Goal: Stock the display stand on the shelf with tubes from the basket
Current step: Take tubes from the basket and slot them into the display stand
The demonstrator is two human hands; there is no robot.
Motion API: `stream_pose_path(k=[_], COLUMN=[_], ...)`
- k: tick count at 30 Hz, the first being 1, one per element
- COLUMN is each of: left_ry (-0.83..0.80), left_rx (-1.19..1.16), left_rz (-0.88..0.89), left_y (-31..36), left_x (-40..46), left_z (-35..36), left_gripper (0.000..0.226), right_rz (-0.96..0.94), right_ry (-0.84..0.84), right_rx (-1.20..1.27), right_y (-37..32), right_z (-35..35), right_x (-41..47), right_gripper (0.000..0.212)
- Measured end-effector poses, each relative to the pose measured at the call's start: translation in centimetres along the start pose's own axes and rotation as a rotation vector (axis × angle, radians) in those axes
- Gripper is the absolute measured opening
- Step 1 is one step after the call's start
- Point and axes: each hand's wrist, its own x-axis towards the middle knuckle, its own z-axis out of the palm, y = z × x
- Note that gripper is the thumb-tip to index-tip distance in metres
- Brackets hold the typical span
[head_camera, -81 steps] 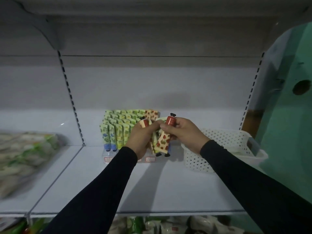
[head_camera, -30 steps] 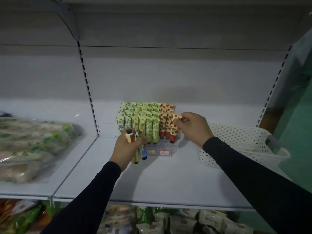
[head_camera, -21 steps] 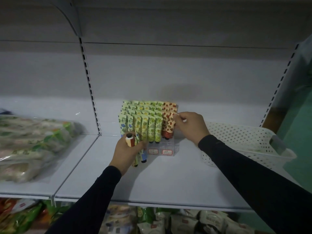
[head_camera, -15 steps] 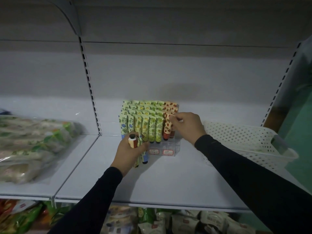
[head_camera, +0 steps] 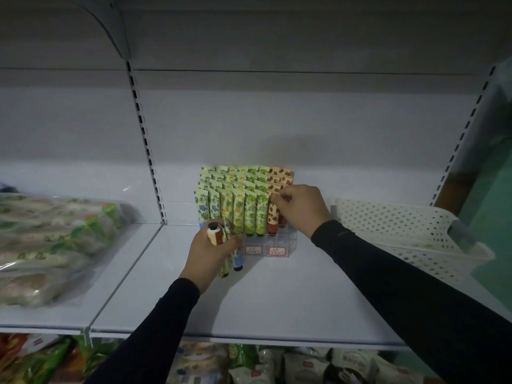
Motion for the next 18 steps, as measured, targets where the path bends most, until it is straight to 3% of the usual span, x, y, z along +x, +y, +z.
stream_pose_path(k=[18], left_ry=[-0.004], left_rx=[0.013], left_rz=[0.012], left_y=[-0.16], left_x=[0.26], left_z=[0.17], left_gripper=[0.018], right_rz=[-0.003], right_ry=[-0.048], right_rx=[-0.057], right_y=[0.03], right_z=[-0.26], right_x=[0.67], right_gripper=[0.035])
